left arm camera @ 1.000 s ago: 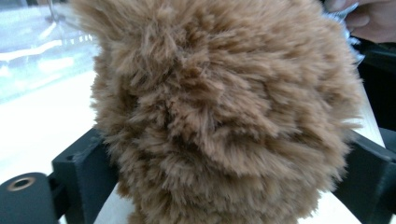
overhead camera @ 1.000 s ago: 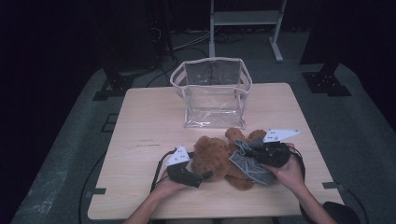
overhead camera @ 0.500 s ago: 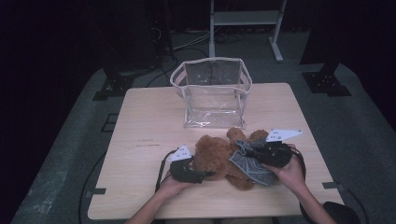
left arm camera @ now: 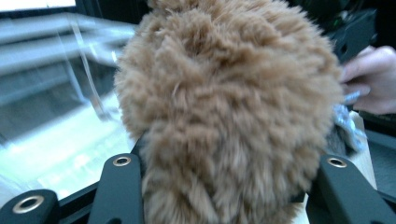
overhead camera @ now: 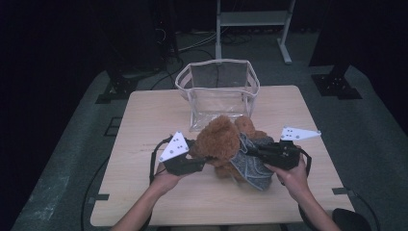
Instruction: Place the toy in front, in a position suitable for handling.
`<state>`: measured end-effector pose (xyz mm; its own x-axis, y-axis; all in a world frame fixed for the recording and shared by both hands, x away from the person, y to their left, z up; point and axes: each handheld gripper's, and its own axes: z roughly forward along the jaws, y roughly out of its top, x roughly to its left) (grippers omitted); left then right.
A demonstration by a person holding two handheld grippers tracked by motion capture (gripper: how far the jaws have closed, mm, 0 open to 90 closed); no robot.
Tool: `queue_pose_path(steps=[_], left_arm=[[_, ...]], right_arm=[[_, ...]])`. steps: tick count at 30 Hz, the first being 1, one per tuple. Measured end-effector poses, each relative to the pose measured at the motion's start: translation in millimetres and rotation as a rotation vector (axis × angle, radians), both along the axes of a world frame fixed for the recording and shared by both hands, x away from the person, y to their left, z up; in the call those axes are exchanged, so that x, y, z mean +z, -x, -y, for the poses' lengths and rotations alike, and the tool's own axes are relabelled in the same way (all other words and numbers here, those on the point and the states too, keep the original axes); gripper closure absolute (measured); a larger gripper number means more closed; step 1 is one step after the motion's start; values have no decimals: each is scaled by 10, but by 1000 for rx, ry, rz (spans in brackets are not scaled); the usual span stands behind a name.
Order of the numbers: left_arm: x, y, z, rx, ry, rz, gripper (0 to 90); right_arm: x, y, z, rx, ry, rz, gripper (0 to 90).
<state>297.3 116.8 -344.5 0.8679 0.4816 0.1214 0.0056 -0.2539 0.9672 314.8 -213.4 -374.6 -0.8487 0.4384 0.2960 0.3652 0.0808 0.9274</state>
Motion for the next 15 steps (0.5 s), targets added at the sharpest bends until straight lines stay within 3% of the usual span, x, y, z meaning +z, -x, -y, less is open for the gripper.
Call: queue_pose_path(steps=[3,4,7,10,12,15], left_arm=[[195,49,-33,-16,-23,43,470],[270,67,-38,-20,-67,56,468],[196,33,-43,-24,-96,34,465],[159,11,-32,-19,-81,26,463],[201,-6,2,-17,-90,33,459],[282,-26,108,-29,-122,47,454]], right_arm=[[80,49,-93,30,-38,18,807],[85,59,-119,37,-36,24,806],[6,47,-142,42,-10,3,805],[1,19,-67,39,1,-23,805],[163,7,23,43,-5,1,806],[626,12,83,72,5,83,805]])
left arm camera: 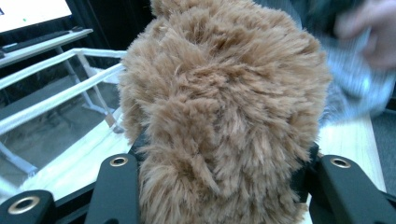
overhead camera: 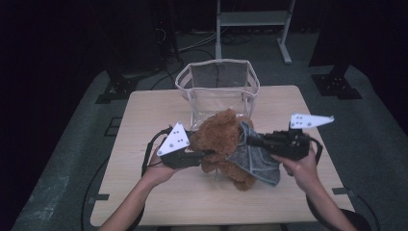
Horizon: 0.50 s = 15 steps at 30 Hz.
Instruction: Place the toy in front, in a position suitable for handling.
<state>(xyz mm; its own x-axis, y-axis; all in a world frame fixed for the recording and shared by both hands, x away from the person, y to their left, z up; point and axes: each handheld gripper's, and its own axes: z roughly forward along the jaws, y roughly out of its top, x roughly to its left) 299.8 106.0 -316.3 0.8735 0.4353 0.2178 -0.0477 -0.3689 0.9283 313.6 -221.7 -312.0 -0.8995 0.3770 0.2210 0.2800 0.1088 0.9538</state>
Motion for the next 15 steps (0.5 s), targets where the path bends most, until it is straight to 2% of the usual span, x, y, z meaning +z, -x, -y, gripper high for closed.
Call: queue_pose_path(steps=[2,4,7,9,10,11,12,13,15], left_arm=[[49,-6,99,-19,-35,15,451],[87,-9,206,-34,-52,26,446],[112,-20,353,-55,-77,49,439],[111,-27,432,-76,-94,58,429],[111,-27,432,-76,-94,58,422],[105,-28,475,-84,-103,58,422],[84,-41,529,-90,-122,53,394],[52,-49,553,-93,-133,57,385],[0,-71,578,-98,-124,45,373]], right_arm=[[335,-1,-48,11,39,68,803],[620,-26,-141,21,73,116,802],[892,-97,-308,62,136,130,799],[941,-139,-425,61,212,130,796],[941,-139,-425,61,212,130,796],[926,-164,-472,57,269,127,795],[836,-220,-515,39,394,127,793],[779,-238,-502,45,410,113,793],[694,-252,-424,41,387,87,794]])
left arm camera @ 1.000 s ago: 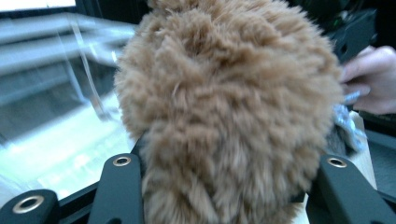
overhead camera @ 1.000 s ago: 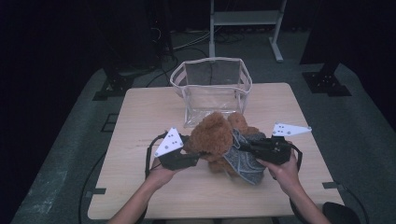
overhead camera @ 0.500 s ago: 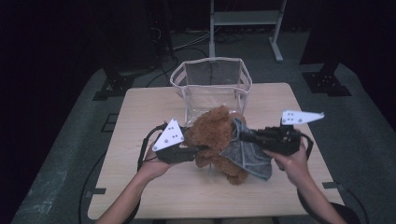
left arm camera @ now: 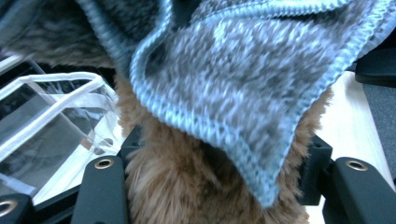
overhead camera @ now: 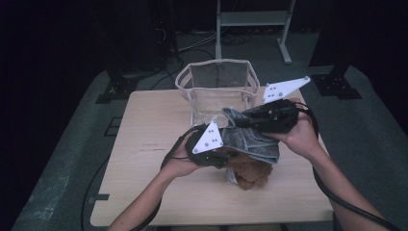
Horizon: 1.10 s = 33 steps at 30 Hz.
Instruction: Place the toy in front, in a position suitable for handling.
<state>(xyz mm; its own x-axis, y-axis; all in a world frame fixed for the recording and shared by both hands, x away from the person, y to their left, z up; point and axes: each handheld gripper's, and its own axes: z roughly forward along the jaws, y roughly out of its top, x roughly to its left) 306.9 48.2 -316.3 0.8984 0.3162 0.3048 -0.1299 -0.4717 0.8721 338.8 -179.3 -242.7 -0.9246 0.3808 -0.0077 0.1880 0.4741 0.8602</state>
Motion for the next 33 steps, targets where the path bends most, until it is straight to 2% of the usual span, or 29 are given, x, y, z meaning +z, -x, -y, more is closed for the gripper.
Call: queue_pose_path(steps=[3,7,10,11,12,13,15,17,21,22,24,25,26,28,31,33], left_arm=[[-64,-24,48,3,12,-12,279],[-137,-53,86,11,50,-72,136],[-185,-98,121,-5,110,-110,108],[-185,-98,121,-5,110,-110,107],[-223,-127,150,-8,136,-126,111],[-245,-131,152,-10,149,-120,160],[-263,-132,153,-8,157,-111,308],[-258,-105,174,-2,146,-71,386],[-191,-76,225,4,125,-47,399],[-186,-66,239,2,118,-36,399],[-205,-50,241,5,122,-26,401],[-205,-50,241,5,122,-26,402],[-211,-47,210,12,135,-30,404],[-203,-43,190,16,140,-33,402],[-187,-52,163,13,135,-40,393],[-178,-49,168,7,125,-37,390]], right_arm=[[-106,0,105,-14,-38,-16,794],[-173,11,208,-31,-49,-23,794],[-183,23,273,-37,-68,-21,794],[-189,22,287,-40,-73,-21,794],[-195,20,299,-45,-78,-21,794],[-204,13,314,-47,-83,-23,794],[-214,6,328,-48,-89,-29,794],[-219,1,354,-45,-96,-38,793],[-105,68,239,-26,-59,-21,793],[-84,91,173,-18,-37,-19,794],[-64,136,48,-8,25,15,795],[-64,136,48,-8,25,15,795],[-45,145,20,-18,51,30,796],[-17,120,82,-37,41,25,796],[19,71,219,-100,25,27,795],[16,41,269,-104,7,10,795]])
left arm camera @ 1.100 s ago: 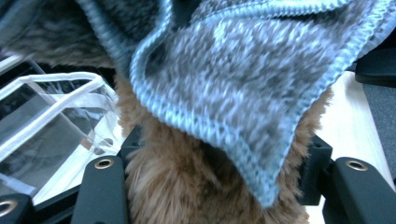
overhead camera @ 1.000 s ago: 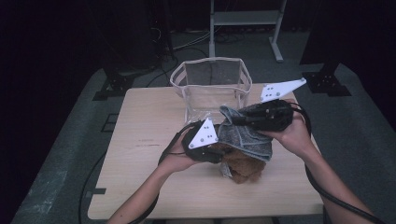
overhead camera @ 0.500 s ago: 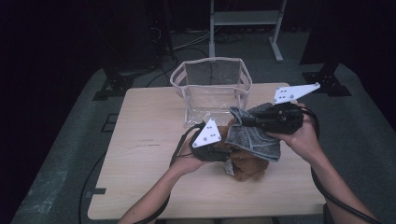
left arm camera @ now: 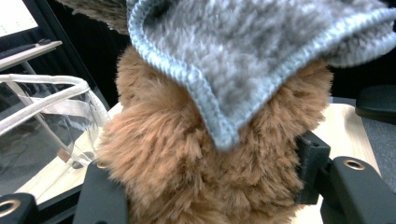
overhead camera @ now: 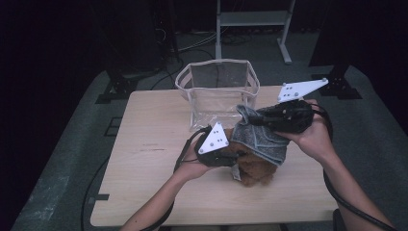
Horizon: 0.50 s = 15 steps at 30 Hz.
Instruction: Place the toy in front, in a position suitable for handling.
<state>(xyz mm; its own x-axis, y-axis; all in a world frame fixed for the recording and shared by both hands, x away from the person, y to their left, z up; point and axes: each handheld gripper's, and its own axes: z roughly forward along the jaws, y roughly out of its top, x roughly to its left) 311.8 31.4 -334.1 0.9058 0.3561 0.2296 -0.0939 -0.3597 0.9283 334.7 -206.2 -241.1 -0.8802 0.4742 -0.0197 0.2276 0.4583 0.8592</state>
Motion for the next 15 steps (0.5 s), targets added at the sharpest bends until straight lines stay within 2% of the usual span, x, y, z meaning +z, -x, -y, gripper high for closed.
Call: queue_pose_path(steps=[3,7,10,15], left_arm=[[8,15,35,-9,-15,12,384],[4,27,38,-4,-7,16,385],[12,29,-4,0,-5,14,388],[10,13,-47,12,10,2,389]], right_arm=[[-33,10,-84,24,-4,-4,793],[-64,35,-204,58,-4,19,792],[-64,28,-125,44,-42,16,793],[-78,43,108,4,-103,15,790]])
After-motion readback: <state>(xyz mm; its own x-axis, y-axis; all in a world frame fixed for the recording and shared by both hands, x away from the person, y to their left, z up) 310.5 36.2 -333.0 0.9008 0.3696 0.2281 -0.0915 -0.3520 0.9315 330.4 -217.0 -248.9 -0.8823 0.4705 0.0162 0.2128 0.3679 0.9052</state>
